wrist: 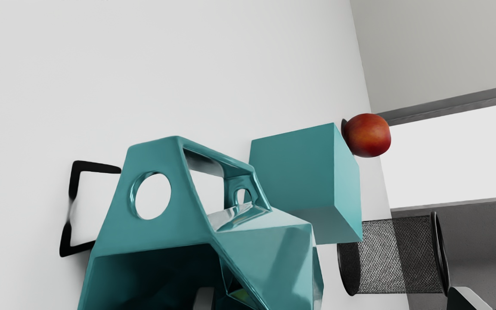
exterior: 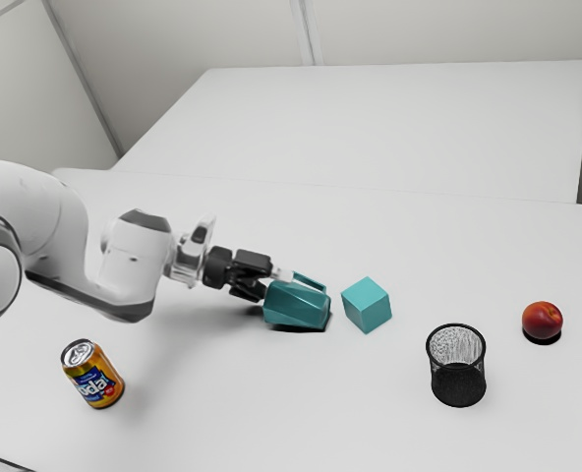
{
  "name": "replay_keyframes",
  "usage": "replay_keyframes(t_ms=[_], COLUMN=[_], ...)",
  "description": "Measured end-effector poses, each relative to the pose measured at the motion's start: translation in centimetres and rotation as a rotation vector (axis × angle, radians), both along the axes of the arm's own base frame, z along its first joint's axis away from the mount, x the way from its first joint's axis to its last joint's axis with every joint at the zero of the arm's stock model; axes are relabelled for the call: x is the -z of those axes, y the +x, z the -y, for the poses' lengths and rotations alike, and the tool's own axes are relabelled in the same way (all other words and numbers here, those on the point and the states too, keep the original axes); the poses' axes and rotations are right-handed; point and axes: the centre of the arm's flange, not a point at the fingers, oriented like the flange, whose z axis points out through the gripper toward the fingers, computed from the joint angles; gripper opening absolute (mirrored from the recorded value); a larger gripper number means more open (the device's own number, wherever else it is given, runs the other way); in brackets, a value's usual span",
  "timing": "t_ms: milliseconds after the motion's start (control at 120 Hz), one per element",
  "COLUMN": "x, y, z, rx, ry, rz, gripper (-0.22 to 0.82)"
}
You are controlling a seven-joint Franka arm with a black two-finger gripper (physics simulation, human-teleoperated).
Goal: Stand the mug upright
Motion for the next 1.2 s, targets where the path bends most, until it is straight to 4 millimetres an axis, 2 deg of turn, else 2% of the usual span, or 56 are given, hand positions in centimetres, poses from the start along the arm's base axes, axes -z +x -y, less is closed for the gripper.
replay_keyframes(t_ms=[58, 167, 225, 367, 475, 592, 633, 758, 842, 975, 1083, 1200], x=[0.1, 0.5, 0.7, 0.4, 0.0, -1.4, -3.1, -10.5, -12.1, -16.5, -17.3, -16.1], y=[0.0, 0.1, 0.1, 0.1, 0.2, 0.4, 1.0, 4.6, 5.7, 8.0, 8.7, 9.3], z=[0.0, 0.0, 0.2, 0.4, 0.0, -0.4, -0.6, -1.1, -2.4, -4.0, -4.6, -5.0], rx=[0.001, 0.000, 0.004, 0.012, 0.012, 0.026, 0.054, 0.185, 0.281, 0.448, 0.484, 0.448], ry=[0.001, 0.007, 0.011, 0.021, 0.032, 0.050, 0.081, 0.254, 0.427, 0.819, 1.024, 1.121], rz=[0.012, 0.024, 0.028, 0.049, 0.066, 0.098, 0.129, 0.256, 0.256, 0.236, 0.174, 0.104], gripper=[0.53, 0.24, 0.12, -0.05, -0.10, -0.14, -0.15, -0.16, -0.17, -0.17, -0.18, -0.18])
